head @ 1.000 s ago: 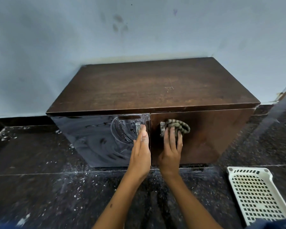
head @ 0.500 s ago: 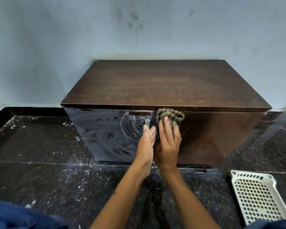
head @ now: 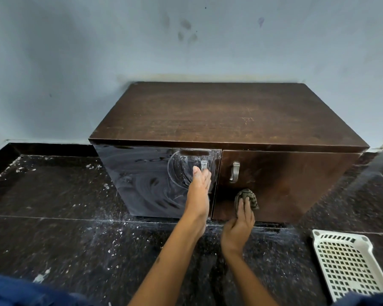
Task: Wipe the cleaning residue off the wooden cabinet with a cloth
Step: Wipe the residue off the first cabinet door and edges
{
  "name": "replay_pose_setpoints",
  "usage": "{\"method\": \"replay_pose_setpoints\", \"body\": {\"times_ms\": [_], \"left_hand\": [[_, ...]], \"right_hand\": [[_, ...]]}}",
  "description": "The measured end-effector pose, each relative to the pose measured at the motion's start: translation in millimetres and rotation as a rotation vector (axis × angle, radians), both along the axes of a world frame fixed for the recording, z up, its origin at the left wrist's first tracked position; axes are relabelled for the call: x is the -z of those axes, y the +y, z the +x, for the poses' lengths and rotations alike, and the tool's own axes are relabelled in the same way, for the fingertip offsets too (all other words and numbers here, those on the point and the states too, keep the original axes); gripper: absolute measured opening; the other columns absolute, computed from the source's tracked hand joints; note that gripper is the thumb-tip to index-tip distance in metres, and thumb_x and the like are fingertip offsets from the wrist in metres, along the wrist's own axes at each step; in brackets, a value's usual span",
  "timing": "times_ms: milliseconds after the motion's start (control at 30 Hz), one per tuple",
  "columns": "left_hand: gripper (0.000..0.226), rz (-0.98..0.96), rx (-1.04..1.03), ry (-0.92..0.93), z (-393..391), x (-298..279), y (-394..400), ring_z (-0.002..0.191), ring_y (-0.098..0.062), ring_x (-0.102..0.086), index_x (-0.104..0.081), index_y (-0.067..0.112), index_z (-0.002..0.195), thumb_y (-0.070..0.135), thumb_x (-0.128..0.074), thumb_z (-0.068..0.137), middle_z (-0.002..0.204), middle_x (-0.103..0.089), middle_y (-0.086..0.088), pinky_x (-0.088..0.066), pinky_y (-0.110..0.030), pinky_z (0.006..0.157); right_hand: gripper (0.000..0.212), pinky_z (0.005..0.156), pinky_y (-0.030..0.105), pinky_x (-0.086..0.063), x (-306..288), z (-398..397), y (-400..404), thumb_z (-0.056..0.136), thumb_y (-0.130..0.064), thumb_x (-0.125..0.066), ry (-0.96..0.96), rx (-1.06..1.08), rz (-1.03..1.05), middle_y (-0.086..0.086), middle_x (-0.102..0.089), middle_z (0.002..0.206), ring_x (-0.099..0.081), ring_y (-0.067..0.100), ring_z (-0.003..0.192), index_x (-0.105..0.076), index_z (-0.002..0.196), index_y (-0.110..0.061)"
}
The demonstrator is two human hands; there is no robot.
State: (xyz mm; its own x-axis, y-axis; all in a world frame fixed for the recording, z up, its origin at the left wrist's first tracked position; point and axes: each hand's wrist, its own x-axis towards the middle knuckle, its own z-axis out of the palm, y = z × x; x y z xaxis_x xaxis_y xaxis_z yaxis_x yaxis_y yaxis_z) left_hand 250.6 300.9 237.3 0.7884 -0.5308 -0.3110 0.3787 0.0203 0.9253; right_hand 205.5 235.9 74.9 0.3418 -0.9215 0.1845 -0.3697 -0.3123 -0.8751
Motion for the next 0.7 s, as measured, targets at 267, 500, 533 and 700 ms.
{"method": "replay_pose_setpoints", "body": {"times_ms": [267,500,533,700], "left_hand": [[0.062,0.163,-0.049,-0.043,2.7,-9.5,12.6,0.140,-0.015,-0.028,-0.032,0.017,0.144,0.052,-0.012,0.097,0.151,-0.032,0.001,-0.017,-0.032,0.112],[0.069,0.259,-0.011,-0.135,12.5,-30.5,39.5,0.142,-0.018,-0.021,-0.025,0.016,0.148,0.058,-0.012,0.095,0.155,-0.025,-0.002,-0.014,-0.042,0.118],[0.068,0.264,-0.007,-0.136,12.1,-29.7,42.8,0.142,-0.018,-0.021,-0.025,0.016,0.148,0.058,-0.013,0.095,0.155,-0.024,-0.001,-0.014,-0.042,0.118],[0.066,0.226,-0.021,-0.074,13.8,-22.9,43.8,0.142,-0.018,-0.024,-0.025,0.016,0.147,0.056,-0.015,0.096,0.154,-0.026,-0.003,-0.016,-0.040,0.118]], "right_hand": [[0.055,0.112,0.021,-0.022,-78.0,24.4,38.7,0.089,0.016,-0.038,-0.392,0.089,0.007,0.008,-0.031,0.150,-0.028,0.015,0.138,-0.041,0.141,-0.003],[0.053,0.112,0.029,-0.031,-130.8,18.8,32.6,0.085,0.020,-0.042,-0.415,-0.142,-0.359,0.023,-0.036,0.141,-0.033,0.025,0.135,-0.044,0.136,0.006],[0.053,0.111,0.035,-0.032,-132.5,18.8,32.1,0.085,0.019,-0.043,-0.400,-0.175,-0.390,0.023,-0.036,0.141,-0.033,0.025,0.135,-0.044,0.136,0.005],[0.051,0.107,0.052,-0.037,-126.9,25.7,19.8,0.083,0.018,-0.047,-0.278,-0.311,-0.600,0.028,-0.039,0.136,-0.032,0.029,0.132,-0.047,0.133,0.007]]}}
